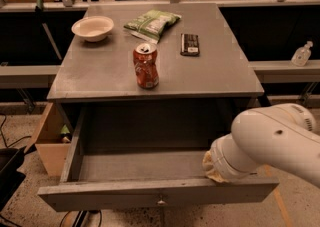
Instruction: Open top drawer
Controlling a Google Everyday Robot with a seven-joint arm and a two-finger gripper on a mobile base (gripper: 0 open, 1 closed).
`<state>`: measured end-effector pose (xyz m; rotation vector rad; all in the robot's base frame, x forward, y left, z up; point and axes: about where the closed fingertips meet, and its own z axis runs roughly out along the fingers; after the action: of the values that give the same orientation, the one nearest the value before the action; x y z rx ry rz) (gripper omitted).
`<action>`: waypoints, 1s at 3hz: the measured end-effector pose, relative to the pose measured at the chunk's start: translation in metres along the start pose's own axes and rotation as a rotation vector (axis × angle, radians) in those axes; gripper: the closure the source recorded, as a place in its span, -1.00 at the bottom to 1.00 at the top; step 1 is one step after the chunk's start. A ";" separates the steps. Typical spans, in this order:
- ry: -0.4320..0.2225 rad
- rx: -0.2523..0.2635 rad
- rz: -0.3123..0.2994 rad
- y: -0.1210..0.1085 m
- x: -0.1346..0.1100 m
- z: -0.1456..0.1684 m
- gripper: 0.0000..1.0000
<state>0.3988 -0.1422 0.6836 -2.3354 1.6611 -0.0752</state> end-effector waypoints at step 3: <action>-0.023 -0.056 -0.008 0.018 -0.006 0.005 1.00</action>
Offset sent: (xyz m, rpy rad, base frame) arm -0.1811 -0.0045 0.0198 0.1357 0.2896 0.2698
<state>0.3816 -0.1406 0.6746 -2.3748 1.6635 -0.0029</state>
